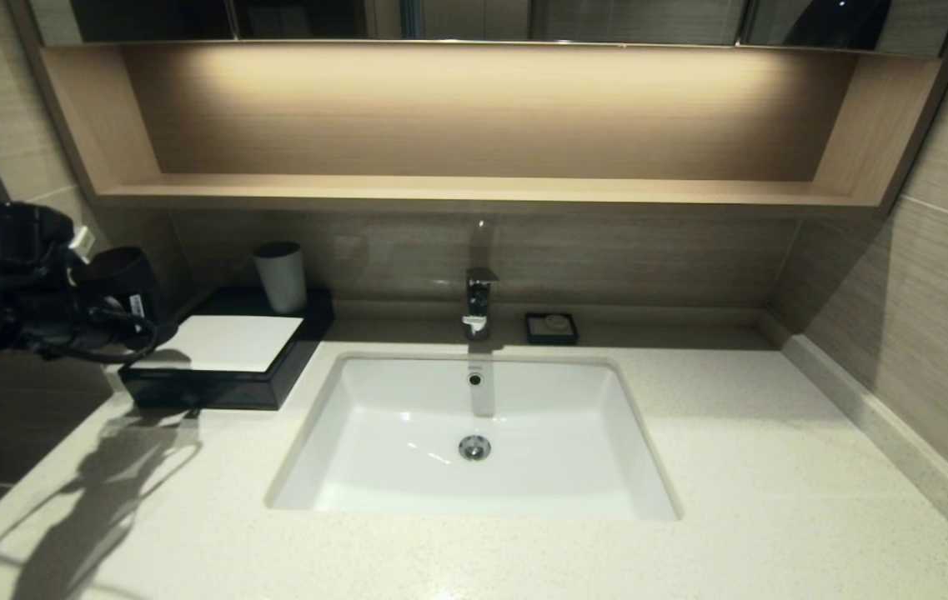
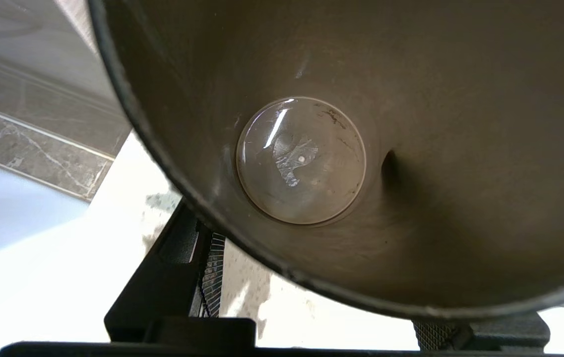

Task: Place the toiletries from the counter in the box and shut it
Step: Place the cup on the storage box

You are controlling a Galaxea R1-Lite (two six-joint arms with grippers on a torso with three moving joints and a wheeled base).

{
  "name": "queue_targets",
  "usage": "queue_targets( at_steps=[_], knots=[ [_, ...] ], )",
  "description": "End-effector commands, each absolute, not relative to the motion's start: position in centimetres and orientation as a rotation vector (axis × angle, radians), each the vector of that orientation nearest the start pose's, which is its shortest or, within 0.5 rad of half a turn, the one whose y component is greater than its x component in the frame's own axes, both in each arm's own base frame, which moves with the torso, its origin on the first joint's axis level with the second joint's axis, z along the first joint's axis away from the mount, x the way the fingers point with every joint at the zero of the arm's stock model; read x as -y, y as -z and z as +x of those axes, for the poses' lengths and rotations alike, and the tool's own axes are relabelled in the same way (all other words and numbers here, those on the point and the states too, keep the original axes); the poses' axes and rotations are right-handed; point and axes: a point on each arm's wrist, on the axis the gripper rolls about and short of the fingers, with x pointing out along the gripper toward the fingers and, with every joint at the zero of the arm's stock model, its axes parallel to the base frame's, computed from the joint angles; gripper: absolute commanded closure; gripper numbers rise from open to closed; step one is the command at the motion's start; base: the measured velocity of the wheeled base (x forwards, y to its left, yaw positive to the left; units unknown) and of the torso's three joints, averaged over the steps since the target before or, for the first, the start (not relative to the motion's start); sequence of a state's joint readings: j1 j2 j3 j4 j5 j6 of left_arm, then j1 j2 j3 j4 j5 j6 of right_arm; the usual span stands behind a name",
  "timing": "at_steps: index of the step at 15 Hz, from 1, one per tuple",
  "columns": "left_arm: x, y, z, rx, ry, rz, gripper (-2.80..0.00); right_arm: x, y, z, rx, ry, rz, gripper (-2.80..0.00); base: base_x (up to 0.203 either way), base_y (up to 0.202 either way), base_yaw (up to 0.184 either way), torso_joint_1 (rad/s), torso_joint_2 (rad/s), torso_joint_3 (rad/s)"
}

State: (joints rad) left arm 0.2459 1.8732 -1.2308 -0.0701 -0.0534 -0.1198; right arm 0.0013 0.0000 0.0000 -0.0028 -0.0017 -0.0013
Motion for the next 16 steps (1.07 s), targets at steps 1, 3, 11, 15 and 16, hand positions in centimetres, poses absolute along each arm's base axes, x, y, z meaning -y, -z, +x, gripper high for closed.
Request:
queue_targets(
  at_steps=[1,3,11,15,16],
  knots=[
    [-8.9,-18.2,36.8,-0.582,-0.218,-0.206,0.00,0.0,-7.5,-2.3,0.002,0.000,-0.002,0.00,0.000,0.000,0.000,0.000,0.00,0.000],
    [-9.2,-17.9,37.9,-0.602,-0.219,-0.209,0.00,0.0,-7.5,-2.3,0.002,0.000,-0.002,0.00,0.000,0.000,0.000,0.000,0.00,0.000],
    [-9.8,-16.8,40.4,-0.611,-0.221,-0.210,0.00,0.0,-7.5,-2.3,0.002,0.000,-0.002,0.00,0.000,0.000,0.000,0.000,0.00,0.000],
    [-9.9,-16.5,40.9,-0.611,-0.220,-0.209,0.00,0.0,-7.5,-2.3,0.002,0.000,-0.002,0.00,0.000,0.000,0.000,0.000,0.00,0.000],
    [-9.9,-16.4,41.0,-0.613,-0.221,-0.211,0.00,0.0,-7.5,-2.3,0.002,0.000,-0.002,0.00,0.000,0.000,0.000,0.000,0.00,0.000]
  ],
)
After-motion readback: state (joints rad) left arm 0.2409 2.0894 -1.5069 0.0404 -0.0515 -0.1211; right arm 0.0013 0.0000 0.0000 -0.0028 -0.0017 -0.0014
